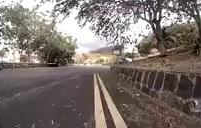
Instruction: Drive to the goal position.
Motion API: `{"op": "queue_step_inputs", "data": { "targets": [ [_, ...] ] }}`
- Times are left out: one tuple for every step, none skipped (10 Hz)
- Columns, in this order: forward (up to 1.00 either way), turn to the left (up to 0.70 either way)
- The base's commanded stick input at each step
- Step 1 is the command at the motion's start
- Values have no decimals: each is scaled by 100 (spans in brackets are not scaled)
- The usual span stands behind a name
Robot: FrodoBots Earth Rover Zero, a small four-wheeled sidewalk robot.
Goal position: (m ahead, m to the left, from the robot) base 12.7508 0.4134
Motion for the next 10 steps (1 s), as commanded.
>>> {"op": "queue_step_inputs", "data": {
  "targets": [
    [85,0],
    [85,0],
    [85,0],
    [85,0],
    [85,0],
    [85,0],
    [85,0],
    [85,0],
    [85,0],
    [85,0]
  ]
}}
